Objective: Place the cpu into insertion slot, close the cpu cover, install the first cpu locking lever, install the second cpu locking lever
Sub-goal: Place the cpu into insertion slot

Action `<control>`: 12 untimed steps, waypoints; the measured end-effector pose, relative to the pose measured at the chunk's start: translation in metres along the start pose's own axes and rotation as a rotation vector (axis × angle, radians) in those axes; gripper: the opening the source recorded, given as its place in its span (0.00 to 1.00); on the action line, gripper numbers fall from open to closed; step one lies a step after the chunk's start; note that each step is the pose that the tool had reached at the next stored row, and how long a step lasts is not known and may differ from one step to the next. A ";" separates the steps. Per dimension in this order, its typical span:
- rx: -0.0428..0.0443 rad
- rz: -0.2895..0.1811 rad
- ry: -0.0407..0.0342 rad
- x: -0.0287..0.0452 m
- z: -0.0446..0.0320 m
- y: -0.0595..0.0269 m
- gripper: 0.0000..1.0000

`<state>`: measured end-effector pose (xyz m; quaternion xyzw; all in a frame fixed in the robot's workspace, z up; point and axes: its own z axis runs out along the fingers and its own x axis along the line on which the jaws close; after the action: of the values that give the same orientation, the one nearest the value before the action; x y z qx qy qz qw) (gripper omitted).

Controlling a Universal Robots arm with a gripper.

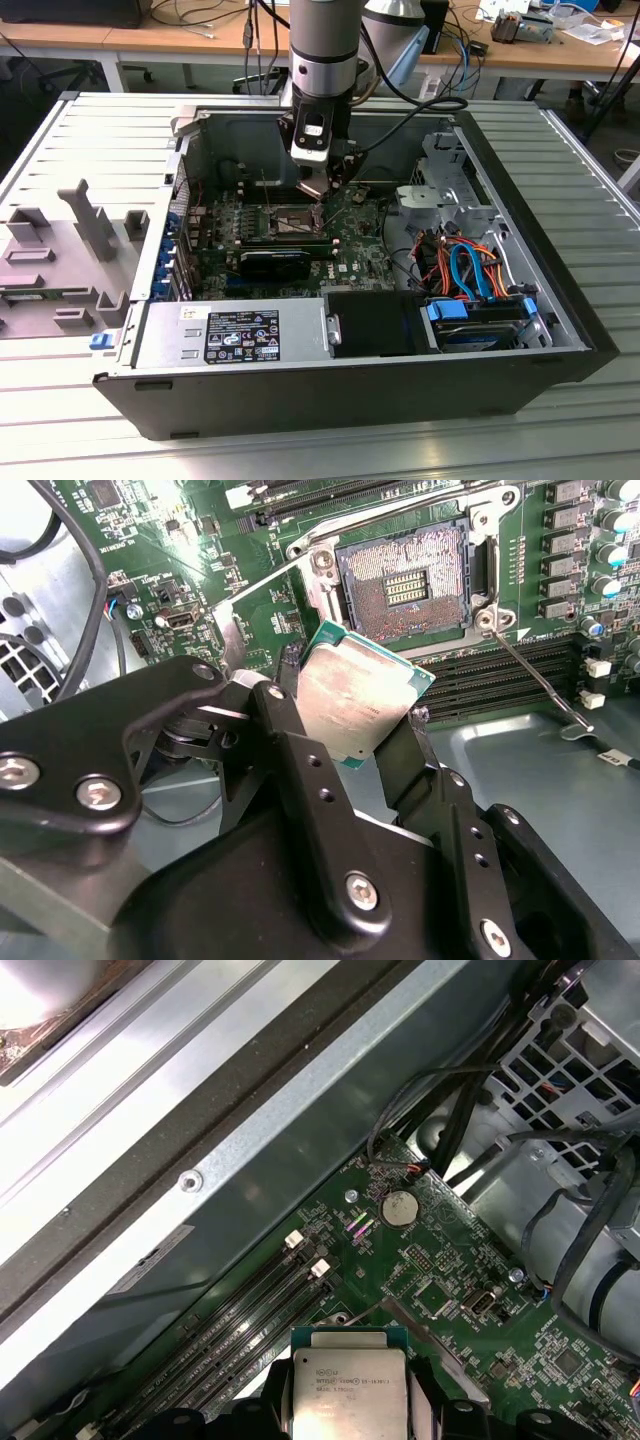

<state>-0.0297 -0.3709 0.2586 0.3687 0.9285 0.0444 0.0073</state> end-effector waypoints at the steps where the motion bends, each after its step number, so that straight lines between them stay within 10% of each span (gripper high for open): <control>1: 0.0000 0.001 0.0000 0.0000 0.0000 0.0000 0.55; 12: -0.0001 0.006 -0.0006 0.0000 0.0001 0.0000 0.55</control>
<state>-0.0297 -0.3708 0.2585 0.3716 0.9273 0.0443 0.0075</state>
